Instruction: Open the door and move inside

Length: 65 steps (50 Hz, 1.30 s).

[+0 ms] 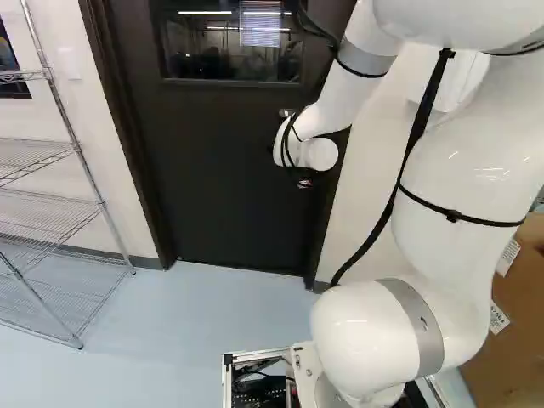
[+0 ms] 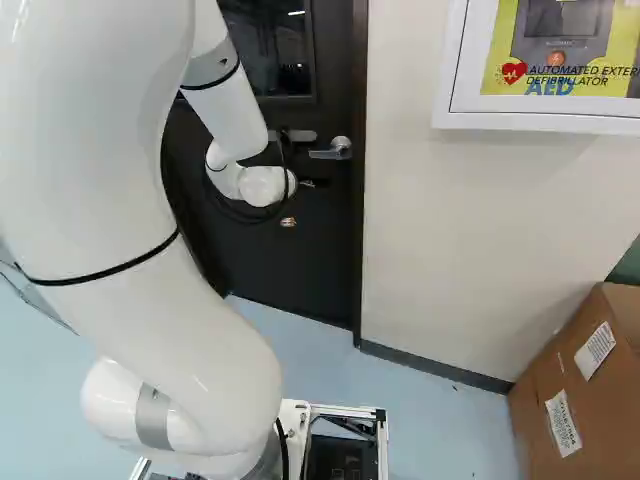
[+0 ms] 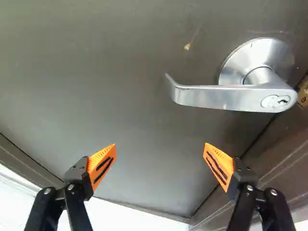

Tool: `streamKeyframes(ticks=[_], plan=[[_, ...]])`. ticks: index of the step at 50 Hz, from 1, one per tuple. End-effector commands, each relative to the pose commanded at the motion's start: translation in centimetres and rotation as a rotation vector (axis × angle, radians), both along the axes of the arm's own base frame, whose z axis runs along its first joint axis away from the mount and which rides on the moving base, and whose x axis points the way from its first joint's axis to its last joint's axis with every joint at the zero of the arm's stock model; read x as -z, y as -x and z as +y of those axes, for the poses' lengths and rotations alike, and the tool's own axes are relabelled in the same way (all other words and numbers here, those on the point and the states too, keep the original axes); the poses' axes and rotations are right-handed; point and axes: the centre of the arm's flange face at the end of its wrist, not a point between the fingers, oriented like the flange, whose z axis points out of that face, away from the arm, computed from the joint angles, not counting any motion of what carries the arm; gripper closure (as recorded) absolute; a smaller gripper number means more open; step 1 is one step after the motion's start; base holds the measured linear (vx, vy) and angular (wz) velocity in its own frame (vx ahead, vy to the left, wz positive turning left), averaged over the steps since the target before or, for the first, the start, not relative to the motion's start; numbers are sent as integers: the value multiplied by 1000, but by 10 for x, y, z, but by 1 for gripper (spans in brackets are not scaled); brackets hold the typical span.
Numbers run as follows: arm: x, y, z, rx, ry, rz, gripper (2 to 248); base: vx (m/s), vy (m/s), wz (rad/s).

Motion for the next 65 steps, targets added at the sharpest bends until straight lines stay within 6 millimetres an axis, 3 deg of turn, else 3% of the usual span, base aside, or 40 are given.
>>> streamKeyframes(ticks=[65], plan=[[9, -112, -15, 209, -128, -37, 3, 0, 0, 0]])
